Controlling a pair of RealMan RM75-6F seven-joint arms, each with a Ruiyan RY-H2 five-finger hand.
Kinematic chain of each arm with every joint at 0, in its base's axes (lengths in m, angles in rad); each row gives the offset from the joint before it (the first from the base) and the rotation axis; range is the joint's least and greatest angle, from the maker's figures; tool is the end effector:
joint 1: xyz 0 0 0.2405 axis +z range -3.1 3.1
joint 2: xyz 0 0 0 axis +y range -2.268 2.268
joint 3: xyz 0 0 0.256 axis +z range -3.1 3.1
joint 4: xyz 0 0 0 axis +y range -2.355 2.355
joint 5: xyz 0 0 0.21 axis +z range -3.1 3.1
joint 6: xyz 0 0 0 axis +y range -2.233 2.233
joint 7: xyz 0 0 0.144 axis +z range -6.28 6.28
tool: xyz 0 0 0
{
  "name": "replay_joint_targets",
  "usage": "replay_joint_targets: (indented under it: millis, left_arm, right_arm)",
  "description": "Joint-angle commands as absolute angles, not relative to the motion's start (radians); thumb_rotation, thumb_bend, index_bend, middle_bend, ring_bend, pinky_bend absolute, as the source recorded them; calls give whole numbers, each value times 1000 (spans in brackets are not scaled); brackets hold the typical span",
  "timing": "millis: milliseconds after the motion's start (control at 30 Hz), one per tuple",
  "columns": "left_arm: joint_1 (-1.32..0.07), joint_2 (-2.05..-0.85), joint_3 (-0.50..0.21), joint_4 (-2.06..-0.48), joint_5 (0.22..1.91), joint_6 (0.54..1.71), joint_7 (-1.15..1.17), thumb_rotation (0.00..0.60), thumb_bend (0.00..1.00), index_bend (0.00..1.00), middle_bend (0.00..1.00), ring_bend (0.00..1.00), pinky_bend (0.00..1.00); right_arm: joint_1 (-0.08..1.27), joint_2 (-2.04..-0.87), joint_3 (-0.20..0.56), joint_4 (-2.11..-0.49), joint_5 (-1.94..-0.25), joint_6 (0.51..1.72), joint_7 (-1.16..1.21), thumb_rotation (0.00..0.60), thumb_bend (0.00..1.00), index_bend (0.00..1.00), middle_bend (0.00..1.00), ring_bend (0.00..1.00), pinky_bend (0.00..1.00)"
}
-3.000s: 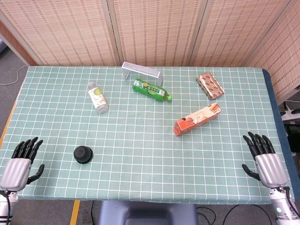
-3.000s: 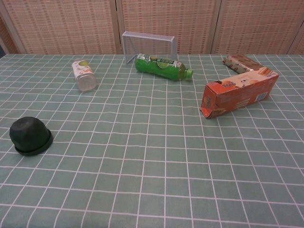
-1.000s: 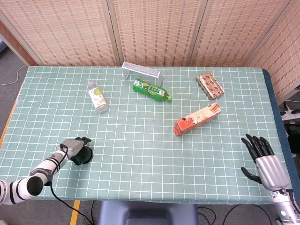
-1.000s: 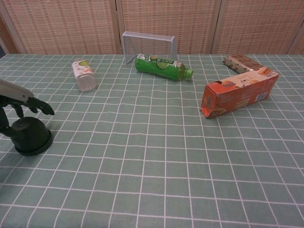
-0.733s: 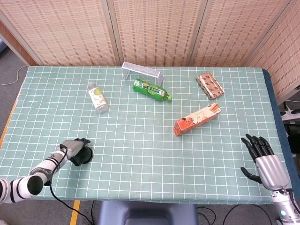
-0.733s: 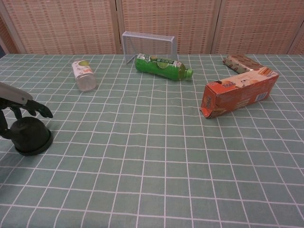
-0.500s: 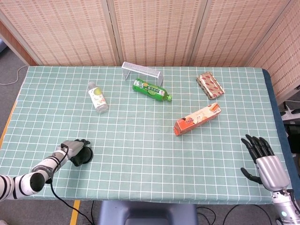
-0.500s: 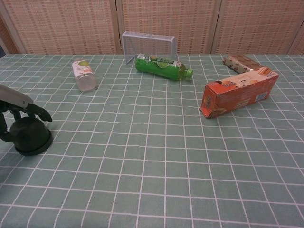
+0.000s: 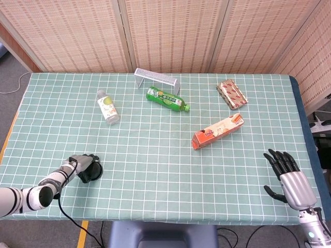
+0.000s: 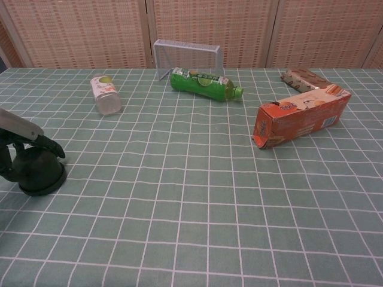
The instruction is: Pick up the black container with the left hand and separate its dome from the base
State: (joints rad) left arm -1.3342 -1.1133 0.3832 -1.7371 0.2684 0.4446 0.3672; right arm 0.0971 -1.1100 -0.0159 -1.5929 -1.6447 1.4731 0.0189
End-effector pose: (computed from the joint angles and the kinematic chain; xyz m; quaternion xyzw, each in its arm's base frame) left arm -0.1988 0.3390 0.0620 -0.7674 -0.5214 0.0050 0.3731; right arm -0.3009 -0.1693 0.1450 0.6545 -0.3721 0.3890 0.5309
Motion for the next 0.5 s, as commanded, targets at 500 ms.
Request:
replay_joint_targets:
  millis: [500]
  left_arm:
    - [-1369,-1146,445,-1726,319,462,299,600,370,106,86,124,427]
  right_arm:
    - [100,-1105,-18,-1598,-1645,1467,31,600,173,0,0,0,0]
